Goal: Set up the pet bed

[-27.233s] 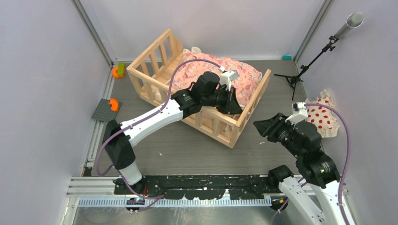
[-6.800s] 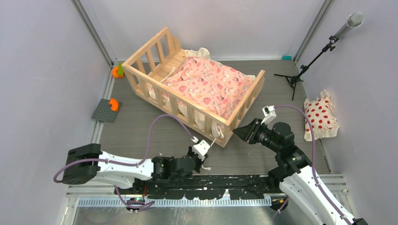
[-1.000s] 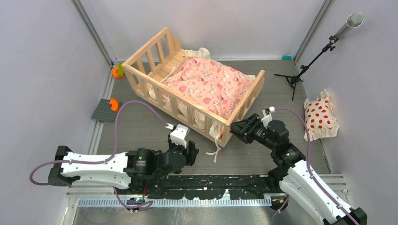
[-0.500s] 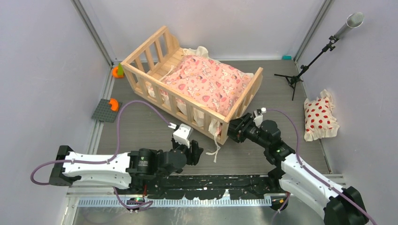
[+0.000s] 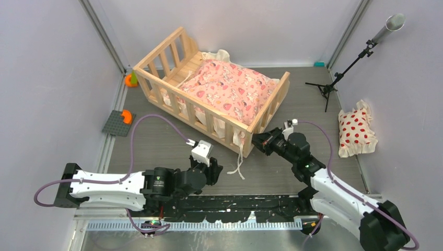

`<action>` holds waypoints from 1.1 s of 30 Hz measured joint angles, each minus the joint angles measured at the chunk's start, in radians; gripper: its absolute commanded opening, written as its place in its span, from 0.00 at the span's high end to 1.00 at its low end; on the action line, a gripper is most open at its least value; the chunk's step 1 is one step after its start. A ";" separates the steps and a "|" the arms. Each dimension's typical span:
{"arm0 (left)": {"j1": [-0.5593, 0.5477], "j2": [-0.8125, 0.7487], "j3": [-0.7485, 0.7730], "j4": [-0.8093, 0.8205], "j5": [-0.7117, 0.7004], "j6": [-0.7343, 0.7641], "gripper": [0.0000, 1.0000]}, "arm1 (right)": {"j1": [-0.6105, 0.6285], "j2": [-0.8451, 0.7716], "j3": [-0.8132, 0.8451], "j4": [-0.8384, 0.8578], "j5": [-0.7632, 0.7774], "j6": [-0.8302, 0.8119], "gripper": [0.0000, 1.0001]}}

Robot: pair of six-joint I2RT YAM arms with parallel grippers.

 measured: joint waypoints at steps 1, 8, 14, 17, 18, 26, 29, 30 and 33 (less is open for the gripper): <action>0.000 -0.005 -0.005 0.000 0.000 0.000 0.58 | 0.000 -0.032 0.002 -0.031 0.018 -0.015 0.99; 0.000 -0.028 -0.031 0.023 0.005 0.000 0.58 | 0.000 -0.263 0.097 -0.327 0.134 -0.151 1.00; 0.000 -0.021 -0.040 0.083 0.037 0.034 0.56 | 0.000 -0.285 0.202 -0.510 0.183 -0.272 1.00; 0.000 -0.007 -0.040 0.116 0.051 0.060 0.56 | 0.002 -0.246 0.261 -0.575 0.200 -0.333 0.99; 0.000 0.001 -0.040 0.127 0.054 0.067 0.56 | 0.003 -0.234 0.279 -0.595 0.206 -0.351 0.99; 0.000 0.055 -0.040 0.188 0.068 0.109 0.53 | 0.007 -0.173 0.417 -0.750 0.291 -0.544 0.99; 0.000 0.078 -0.056 0.245 0.079 0.134 0.52 | 0.006 -0.139 0.463 -0.788 0.309 -0.604 0.99; 0.000 0.085 -0.065 0.263 0.083 0.142 0.52 | 0.006 -0.129 0.475 -0.798 0.309 -0.620 0.99; 0.001 0.110 -0.102 0.322 0.090 0.168 0.52 | 0.006 -0.102 0.513 -0.819 0.303 -0.663 0.99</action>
